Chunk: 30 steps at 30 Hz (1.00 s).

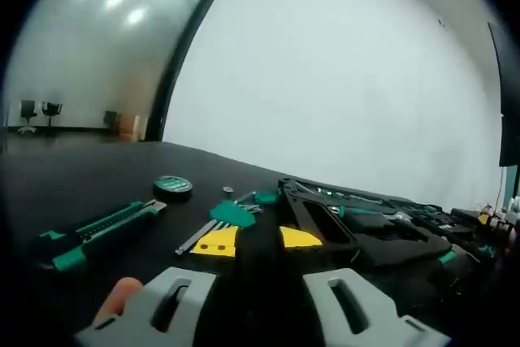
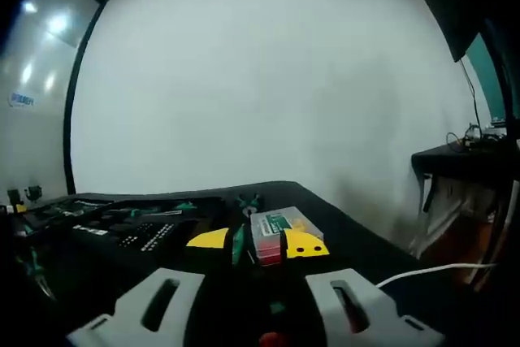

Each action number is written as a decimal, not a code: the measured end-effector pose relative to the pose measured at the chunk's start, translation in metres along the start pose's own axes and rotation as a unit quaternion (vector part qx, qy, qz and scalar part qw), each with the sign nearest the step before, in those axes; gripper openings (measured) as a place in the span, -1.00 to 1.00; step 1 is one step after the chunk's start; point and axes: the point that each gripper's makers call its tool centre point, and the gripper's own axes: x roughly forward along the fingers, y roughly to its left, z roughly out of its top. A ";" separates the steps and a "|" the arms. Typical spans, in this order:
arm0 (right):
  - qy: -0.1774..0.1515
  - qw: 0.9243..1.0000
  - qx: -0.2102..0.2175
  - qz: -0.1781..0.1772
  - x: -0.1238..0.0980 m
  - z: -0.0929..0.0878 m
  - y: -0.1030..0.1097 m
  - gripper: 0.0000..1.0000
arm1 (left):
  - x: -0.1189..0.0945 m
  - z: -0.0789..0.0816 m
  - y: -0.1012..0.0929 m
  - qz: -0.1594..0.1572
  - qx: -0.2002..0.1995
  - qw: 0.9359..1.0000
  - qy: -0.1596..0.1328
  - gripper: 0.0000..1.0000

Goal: Pick up the tools and put them into their designated positions in the toolbox.

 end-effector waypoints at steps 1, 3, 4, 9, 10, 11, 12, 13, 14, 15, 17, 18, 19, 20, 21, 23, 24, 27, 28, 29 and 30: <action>-0.001 1.000 0.001 0.000 0.000 0.000 0.000 -0.57 | 0.000 0.000 0.000 0.000 0.000 1.000 0.000 -0.61; -0.001 1.000 0.001 0.001 0.003 0.000 -0.002 -0.57 | 0.001 0.000 0.000 0.000 0.000 1.000 0.000 -0.61; -0.002 1.000 0.001 0.002 0.003 0.000 -0.001 -0.57 | 0.001 0.000 0.001 0.000 0.000 1.000 0.000 -0.61; 0.001 1.000 -0.006 0.007 0.002 0.000 0.002 -0.57 | 0.003 0.001 0.003 -0.001 0.000 1.000 0.000 -0.61; 0.001 1.000 -0.007 0.007 0.002 0.000 0.003 -0.57 | 0.003 0.001 0.002 -0.002 0.000 1.000 0.001 -0.61; 0.002 1.000 -0.007 0.007 0.002 0.000 0.003 -0.56 | 0.004 0.001 0.002 -0.002 0.001 1.000 0.001 -0.61; 0.003 1.000 -0.004 0.008 0.005 -0.001 0.002 -0.56 | 0.004 0.001 0.003 -0.002 0.001 1.000 0.002 -0.61; 0.003 1.000 -0.002 0.009 0.006 -0.001 0.001 -0.56 | 0.004 0.001 0.003 -0.002 0.001 1.000 0.002 -0.61; 0.009 1.000 0.008 0.011 0.008 -0.004 0.001 -0.56 | 0.004 0.000 0.003 -0.002 0.001 1.000 0.003 -0.61; 0.027 0.999 0.022 0.010 0.006 -0.009 0.002 -0.55 | 0.004 0.000 0.003 0.000 0.001 1.000 0.003 -0.61; 0.050 0.999 0.015 0.001 0.005 -0.010 0.002 -0.55 | 0.003 0.000 0.003 0.000 0.000 1.000 0.002 -0.61; 0.082 0.997 -0.010 -0.012 0.005 -0.015 -0.002 -0.56 | 0.004 0.000 0.004 0.000 0.000 1.000 0.003 -0.61; 0.099 0.995 -0.011 -0.009 0.006 -0.015 0.000 -0.57 | 0.004 0.000 0.004 -0.002 0.000 1.000 0.003 -0.61; 0.132 0.991 0.020 0.013 0.006 -0.014 0.008 -0.57 | 0.004 0.001 0.004 -0.003 0.001 1.000 0.003 -0.61; 0.160 0.985 0.039 0.040 0.008 -0.013 0.015 -0.57 | 0.004 0.001 0.003 -0.005 0.001 1.000 0.004 -0.61; 0.189 0.979 0.030 0.077 0.011 0.010 0.020 -0.57 | 0.001 0.002 -0.001 -0.004 0.003 1.000 0.004 -0.61; 0.187 0.979 -0.001 0.080 0.012 0.026 0.017 -0.59 | 0.000 0.002 -0.003 -0.004 0.003 1.000 0.003 -0.61; 0.239 0.966 -0.090 0.050 0.008 0.043 0.002 -0.76 | 0.000 0.002 -0.005 -0.005 0.008 1.000 0.006 -0.61; 0.250 0.961 -0.109 0.050 0.008 0.041 0.002 -0.76 | -0.006 0.001 -0.015 -0.006 0.009 1.000 0.008 -0.61; 0.284 0.949 -0.124 0.060 0.007 0.027 0.007 -0.76 | -0.007 0.001 -0.016 -0.006 0.009 1.000 0.008 -0.61; 0.322 0.935 -0.132 0.073 0.004 0.011 0.011 -0.76 | -0.005 -0.001 -0.015 -0.007 0.008 1.000 0.012 -0.61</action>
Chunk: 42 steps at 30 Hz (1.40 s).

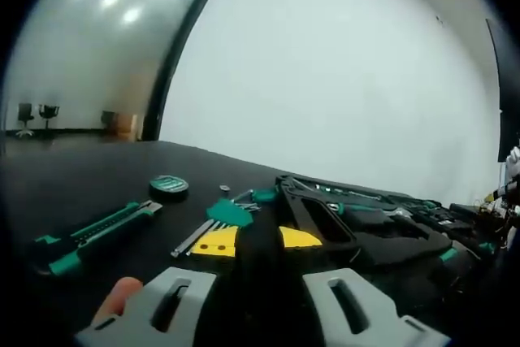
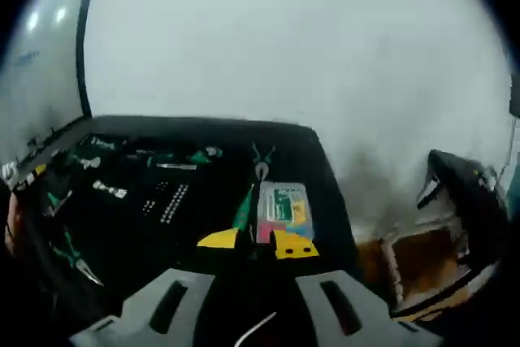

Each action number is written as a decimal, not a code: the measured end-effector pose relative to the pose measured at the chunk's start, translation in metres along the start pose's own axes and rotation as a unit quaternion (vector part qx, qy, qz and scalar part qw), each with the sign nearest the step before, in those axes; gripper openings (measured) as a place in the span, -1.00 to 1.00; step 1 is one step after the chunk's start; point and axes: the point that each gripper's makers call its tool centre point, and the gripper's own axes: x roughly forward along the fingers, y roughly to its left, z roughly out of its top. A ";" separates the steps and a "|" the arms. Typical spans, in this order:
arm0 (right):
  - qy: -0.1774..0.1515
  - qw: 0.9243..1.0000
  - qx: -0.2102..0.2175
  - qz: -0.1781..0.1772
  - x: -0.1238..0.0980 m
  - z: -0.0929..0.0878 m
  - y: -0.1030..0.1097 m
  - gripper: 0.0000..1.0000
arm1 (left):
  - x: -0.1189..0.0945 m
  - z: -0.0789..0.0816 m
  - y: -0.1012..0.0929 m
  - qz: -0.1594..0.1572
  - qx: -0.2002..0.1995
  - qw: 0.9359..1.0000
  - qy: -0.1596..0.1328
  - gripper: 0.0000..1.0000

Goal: Pick up the tools and put them into their designated positions in the toolbox.

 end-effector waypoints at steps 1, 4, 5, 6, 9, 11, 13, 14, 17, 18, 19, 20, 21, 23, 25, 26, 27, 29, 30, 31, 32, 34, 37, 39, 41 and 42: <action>0.066 0.998 -0.014 0.021 0.013 -0.023 0.009 -0.76 | 0.002 -0.001 0.002 0.001 -0.003 1.000 0.002 -0.61; 0.126 0.989 -0.071 0.030 0.039 -0.046 0.008 -0.65 | 0.003 -0.001 0.004 0.001 -0.005 1.000 0.003 -0.61; 0.143 0.987 -0.077 0.013 0.043 -0.051 0.002 -0.65 | 0.004 -0.001 0.005 0.000 -0.006 1.000 0.003 -0.61; 0.152 0.985 -0.083 0.005 0.046 -0.056 -0.002 -0.65 | 0.004 -0.002 0.005 -0.001 -0.007 1.000 0.004 -0.61; 0.179 0.975 -0.124 0.042 0.058 -0.058 -0.008 -0.84 | 0.007 -0.002 0.007 -0.003 -0.009 1.000 0.007 -0.61; 0.185 0.977 -0.100 0.038 0.051 -0.054 -0.012 -0.85 | 0.008 -0.003 0.007 -0.002 -0.010 1.000 0.009 -0.61; 0.175 0.980 -0.084 0.034 0.040 -0.034 -0.016 -0.86 | 0.013 -0.003 0.012 -0.001 -0.008 1.000 0.010 -0.61; 0.156 0.983 -0.092 0.025 0.031 -0.017 -0.019 -0.86 | 0.013 -0.003 0.013 -0.001 -0.008 1.000 0.011 -0.62; 0.097 0.987 -0.128 0.010 0.003 0.031 -0.017 -0.86 | 0.014 -0.004 0.014 -0.001 -0.008 1.000 0.011 -0.62; 0.083 0.989 -0.118 0.024 -0.009 0.043 -0.003 -0.86 | 0.015 -0.004 0.015 -0.001 -0.007 1.000 0.011 -0.62; 0.074 0.989 -0.121 0.030 -0.014 0.054 0.003 -0.86 | 0.015 -0.004 0.015 0.000 -0.006 1.000 0.011 -0.62; 0.047 0.988 -0.146 0.031 -0.020 0.073 0.013 -0.86 | 0.015 -0.004 0.016 -0.001 -0.005 1.000 0.011 -0.62; 0.028 0.986 -0.164 0.034 -0.021 0.088 0.021 -0.86 | 0.015 -0.004 0.016 -0.001 -0.004 1.000 0.011 -0.62; 0.017 0.982 -0.169 0.088 -0.019 0.103 0.059 -0.86 | 0.017 -0.004 0.018 0.000 -0.002 1.000 0.010 -0.62; 0.011 0.969 -0.191 0.155 -0.012 0.108 0.098 -0.86 | 0.017 -0.003 0.019 0.002 -0.001 1.000 0.009 -0.62; 0.012 0.955 -0.210 0.209 -0.004 0.107 0.128 -0.86 | 0.017 -0.003 0.019 0.002 -0.001 1.000 0.009 -0.62; 0.018 0.944 -0.222 0.244 0.001 0.103 0.147 -0.86 | 0.018 -0.003 0.020 0.002 0.000 1.000 0.008 -0.62; 0.043 0.913 -0.249 0.319 0.017 0.086 0.183 -0.86 | 0.018 -0.003 0.020 0.002 0.002 1.000 0.007 -0.63; 0.051 0.911 -0.241 0.332 0.023 0.081 0.192 -0.86 | 0.018 -0.002 0.020 0.001 0.003 1.000 0.007 -0.63; 0.086 0.919 -0.222 0.313 0.034 0.074 0.193 -0.86 | 0.017 -0.002 0.019 0.002 0.005 1.000 0.006 -0.63; 0.096 0.918 -0.235 0.303 0.040 0.070 0.192 -0.86 | 0.017 -0.002 0.019 0.003 0.006 1.000 0.006 -0.64; 0.096 0.904 -0.279 0.308 0.042 0.065 0.196 -0.86 | 0.017 -0.001 0.020 0.004 0.008 1.000 0.005 -0.64; 0.115 0.922 -0.252 0.272 0.036 0.060 0.183 -0.86 | 0.018 -0.001 0.020 0.002 0.008 1.000 0.005 -0.65; 0.125 0.930 -0.246 0.242 0.034 0.057 0.172 -0.85 | 0.017 -0.001 0.019 0.002 0.011 1.000 0.005 -0.65; 0.103 0.925 -0.279 0.235 0.035 0.057 0.168 -0.85 | 0.017 0.000 0.019 0.002 0.013 1.000 0.004 -0.65; 0.108 0.926 -0.272 0.239 0.033 0.052 0.167 -0.85 | 0.017 0.000 0.019 0.002 0.013 1.000 0.004 -0.65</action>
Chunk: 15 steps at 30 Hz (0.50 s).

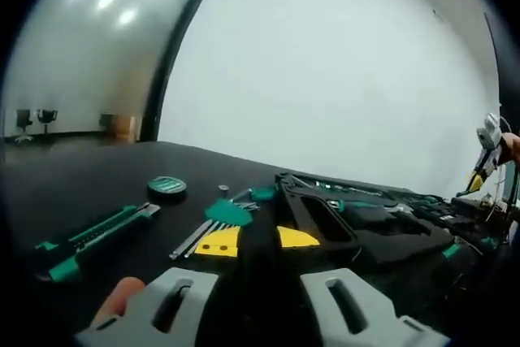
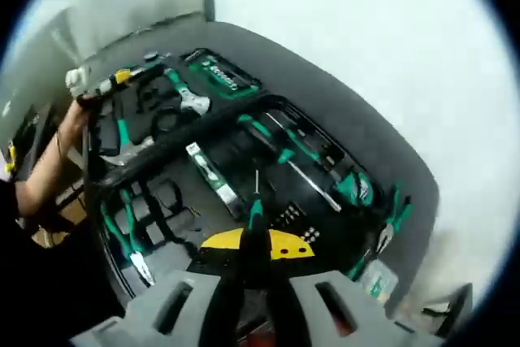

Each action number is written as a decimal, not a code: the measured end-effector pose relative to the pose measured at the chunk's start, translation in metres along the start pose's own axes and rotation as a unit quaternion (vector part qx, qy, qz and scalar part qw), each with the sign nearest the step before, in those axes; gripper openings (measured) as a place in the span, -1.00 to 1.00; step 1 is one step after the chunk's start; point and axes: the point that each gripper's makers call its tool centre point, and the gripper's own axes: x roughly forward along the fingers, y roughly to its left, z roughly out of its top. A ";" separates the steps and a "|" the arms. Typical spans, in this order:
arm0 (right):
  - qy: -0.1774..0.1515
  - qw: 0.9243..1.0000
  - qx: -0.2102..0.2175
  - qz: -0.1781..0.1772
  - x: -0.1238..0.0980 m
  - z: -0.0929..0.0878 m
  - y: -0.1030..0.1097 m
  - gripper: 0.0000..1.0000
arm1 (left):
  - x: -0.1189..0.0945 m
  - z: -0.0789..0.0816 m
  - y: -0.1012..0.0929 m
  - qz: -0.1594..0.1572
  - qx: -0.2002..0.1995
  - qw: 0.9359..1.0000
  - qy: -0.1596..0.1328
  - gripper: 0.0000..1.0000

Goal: Pick up the tools and put them into their designated positions in the toolbox.

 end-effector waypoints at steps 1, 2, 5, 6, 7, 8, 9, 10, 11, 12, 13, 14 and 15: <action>0.017 0.999 0.034 -0.008 0.003 -0.008 0.000 -0.85 | 0.000 0.000 0.000 0.000 0.000 1.000 0.000 -0.65; 0.032 0.997 0.055 -0.037 0.005 -0.015 -0.007 -0.85 | 0.000 0.000 0.000 0.000 -0.001 1.000 0.000 -0.65; 0.062 0.984 0.107 -0.126 0.020 -0.032 -0.021 -0.85 | -0.001 -0.001 -0.001 -0.001 -0.001 1.000 0.001 -0.65; 0.067 0.987 0.104 -0.107 0.030 -0.036 -0.006 -0.84 | -0.002 0.000 -0.001 0.000 -0.001 1.000 0.000 -0.65; 0.069 0.991 0.093 -0.070 0.036 -0.037 0.010 -0.83 | -0.002 0.000 -0.001 0.000 -0.001 1.000 0.000 -0.65; 0.057 0.995 0.081 0.002 0.037 -0.034 0.037 -0.73 | -0.002 0.000 -0.001 0.000 -0.001 1.000 0.000 -0.65; 0.036 0.994 0.097 0.033 0.032 -0.027 0.048 -0.58 | -0.002 0.000 -0.001 0.001 -0.002 1.000 0.000 -0.65; -0.008 0.990 0.131 0.053 0.022 -0.012 0.052 -0.45 | -0.002 -0.001 -0.001 0.001 -0.002 1.000 0.000 -0.65; -0.023 0.988 0.139 0.058 0.014 -0.007 0.050 -0.49 | -0.002 -0.001 -0.001 0.001 -0.002 1.000 0.000 -0.65; -0.041 0.994 0.101 0.031 0.001 -0.002 0.036 -0.66 | -0.002 -0.001 -0.001 0.000 -0.002 1.000 0.000 -0.65; -0.045 0.996 0.082 0.014 -0.003 -0.001 0.030 -0.79 | -0.002 -0.001 0.000 0.000 -0.002 1.000 0.001 -0.65; -0.040 0.998 0.036 -0.020 -0.010 -0.004 0.020 -0.87 | -0.003 -0.001 0.000 0.000 -0.002 1.000 0.001 -0.65; -0.013 0.999 0.020 -0.038 -0.010 -0.013 0.017 -0.88 | -0.003 -0.001 -0.001 0.000 -0.002 1.000 0.001 -0.65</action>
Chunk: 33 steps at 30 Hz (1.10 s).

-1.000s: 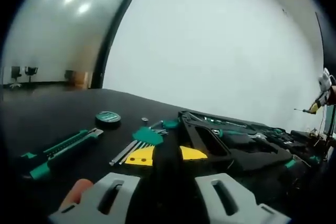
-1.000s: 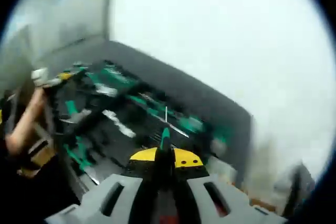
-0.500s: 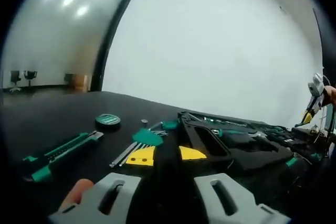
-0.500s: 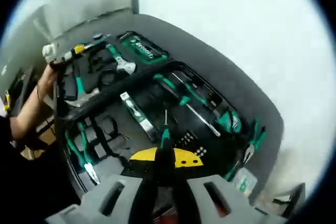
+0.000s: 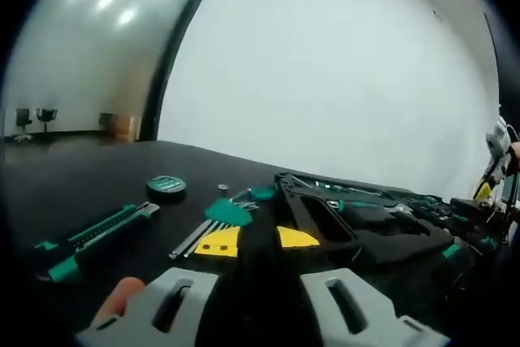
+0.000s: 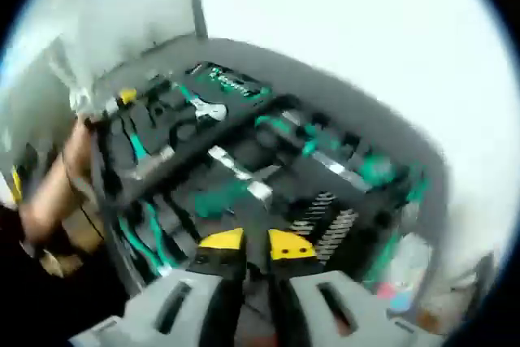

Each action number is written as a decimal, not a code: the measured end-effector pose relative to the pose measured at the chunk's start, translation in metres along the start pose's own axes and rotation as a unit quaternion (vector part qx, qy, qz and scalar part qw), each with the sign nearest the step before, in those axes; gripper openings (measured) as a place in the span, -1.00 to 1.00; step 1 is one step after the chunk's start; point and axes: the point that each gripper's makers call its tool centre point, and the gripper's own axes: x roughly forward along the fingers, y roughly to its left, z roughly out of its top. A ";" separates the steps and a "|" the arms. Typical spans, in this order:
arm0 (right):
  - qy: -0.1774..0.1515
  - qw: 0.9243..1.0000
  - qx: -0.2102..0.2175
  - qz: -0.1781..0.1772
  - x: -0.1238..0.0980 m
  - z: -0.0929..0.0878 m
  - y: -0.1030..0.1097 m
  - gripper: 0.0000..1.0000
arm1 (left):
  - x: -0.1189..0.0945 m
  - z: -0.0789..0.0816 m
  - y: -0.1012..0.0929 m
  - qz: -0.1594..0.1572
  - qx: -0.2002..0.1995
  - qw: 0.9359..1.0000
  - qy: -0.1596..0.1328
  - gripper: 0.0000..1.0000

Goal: Pick up the tools and put them into their designated positions in the toolbox.

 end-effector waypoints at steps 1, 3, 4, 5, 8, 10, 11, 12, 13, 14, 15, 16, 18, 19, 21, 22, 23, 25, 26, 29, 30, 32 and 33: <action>0.025 0.998 -0.052 -0.016 0.003 -0.007 0.002 -0.88 | 0.000 0.000 0.000 0.000 0.001 1.000 0.000 -0.65; 0.009 0.986 -0.164 0.015 0.014 -0.003 0.026 -0.87 | 0.001 0.000 0.000 0.001 0.002 1.000 0.000 -0.65; 0.006 0.981 -0.190 0.030 0.019 -0.002 0.037 -0.87 | 0.001 0.000 0.000 0.000 0.002 1.000 0.000 -0.65; -0.004 0.974 -0.220 0.053 0.025 0.004 0.050 -0.86 | 0.001 0.000 0.000 0.000 0.002 1.000 0.000 -0.65; -0.033 0.945 -0.318 0.065 0.039 0.034 0.062 -0.86 | 0.002 0.000 0.000 0.000 0.001 1.000 0.001 -0.65; -0.057 0.926 -0.367 0.069 0.044 0.058 0.077 -0.86 | 0.002 0.000 0.000 0.000 0.000 1.000 0.001 -0.65; -0.074 0.901 -0.417 0.094 0.048 0.067 0.088 -0.86 | 0.002 0.000 0.000 0.000 0.000 1.000 0.001 -0.65; -0.084 0.885 -0.446 0.105 0.050 0.074 0.096 -0.84 | 0.003 0.000 0.000 -0.001 0.000 1.000 0.001 -0.65; -0.065 0.848 -0.514 0.111 0.053 0.074 0.103 -0.82 | 0.003 0.000 0.000 -0.001 0.000 1.000 0.001 -0.65; -0.056 0.826 -0.551 0.107 0.055 0.075 0.107 -0.79 | 0.004 0.000 0.001 -0.001 0.001 1.000 0.001 -0.65; -0.049 0.800 -0.590 0.098 0.058 0.078 0.109 -0.77 | 0.003 0.000 0.000 -0.001 0.001 1.000 0.000 -0.65; -0.037 0.761 -0.642 0.089 0.062 0.080 0.114 -0.77 | 0.003 0.000 0.000 -0.001 0.001 1.000 0.000 -0.65; -0.024 0.709 -0.702 0.065 0.071 0.088 0.116 -0.77 | 0.003 0.000 0.000 -0.001 0.002 1.000 0.000 -0.65; -0.039 0.691 -0.720 0.051 0.075 0.095 0.121 -0.77 | 0.003 0.000 -0.001 -0.002 0.002 1.000 0.000 -0.65; -0.041 0.684 -0.726 0.062 0.079 0.088 0.126 -0.77 | 0.003 0.000 -0.001 -0.001 0.003 1.000 -0.001 -0.65; -0.058 0.660 -0.747 0.048 0.082 0.088 0.130 -0.77 | 0.003 0.000 -0.001 -0.001 0.003 1.000 -0.001 -0.65; -0.078 0.642 -0.762 0.040 0.083 0.088 0.133 -0.77 | 0.003 0.000 -0.001 -0.002 0.003 1.000 -0.001 -0.65; -0.101 0.601 -0.791 0.048 0.085 0.076 0.141 -0.77 | 0.003 0.000 -0.002 -0.003 0.003 1.000 0.000 -0.65; -0.119 0.569 -0.813 0.036 0.088 0.072 0.143 -0.76 | 0.003 0.000 -0.002 -0.003 0.003 1.000 0.000 -0.65; -0.100 0.540 -0.835 0.032 0.094 0.050 0.142 -0.82 | 0.003 0.000 -0.002 -0.004 0.005 1.000 0.000 -0.65; -0.111 0.493 -0.863 0.007 0.093 0.055 0.143 -0.82 | 0.004 0.000 -0.002 -0.004 0.005 1.000 0.000 -0.65; -0.084 0.487 -0.870 0.003 0.092 0.052 0.136 -0.75 | 0.003 0.000 -0.003 -0.005 0.005 1.000 0.000 -0.65; -0.064 0.488 -0.870 0.005 0.089 0.050 0.131 -0.64 | 0.003 0.000 -0.003 -0.005 0.005 1.000 0.000 -0.65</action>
